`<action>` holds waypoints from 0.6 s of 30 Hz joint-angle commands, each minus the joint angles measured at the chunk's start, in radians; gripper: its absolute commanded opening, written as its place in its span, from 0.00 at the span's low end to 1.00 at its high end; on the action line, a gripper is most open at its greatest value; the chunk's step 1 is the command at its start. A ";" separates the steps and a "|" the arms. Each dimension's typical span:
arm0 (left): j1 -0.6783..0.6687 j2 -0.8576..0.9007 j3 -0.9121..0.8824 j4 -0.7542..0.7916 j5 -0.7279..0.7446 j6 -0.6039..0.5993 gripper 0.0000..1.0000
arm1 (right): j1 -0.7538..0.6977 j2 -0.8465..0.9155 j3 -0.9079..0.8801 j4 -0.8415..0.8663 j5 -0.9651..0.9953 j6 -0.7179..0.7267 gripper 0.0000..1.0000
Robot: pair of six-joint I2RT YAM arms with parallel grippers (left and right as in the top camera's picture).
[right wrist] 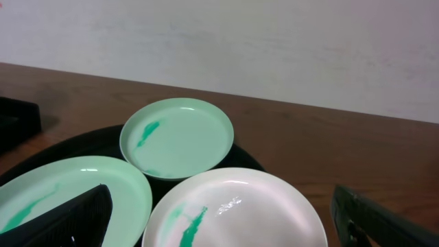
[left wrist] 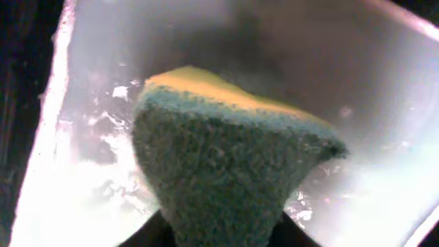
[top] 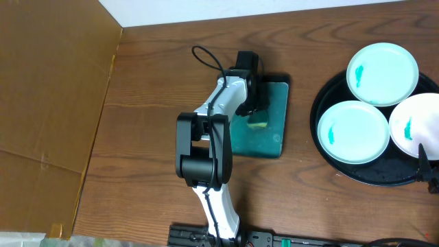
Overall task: Clean dirty plates on tray and stack at the side
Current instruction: 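Lift the sponge out of the water with the left gripper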
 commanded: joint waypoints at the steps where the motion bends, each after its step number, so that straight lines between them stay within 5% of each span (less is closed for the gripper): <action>1: 0.001 -0.003 -0.009 -0.010 -0.016 0.008 0.26 | 0.005 -0.005 -0.002 -0.003 -0.004 0.005 0.99; 7: 0.001 -0.072 0.015 -0.058 -0.016 0.008 0.07 | 0.005 -0.005 -0.002 -0.003 -0.004 0.005 0.99; 18: 0.000 -0.338 0.016 -0.100 0.011 0.008 0.07 | 0.005 -0.005 -0.002 -0.003 -0.004 0.005 0.99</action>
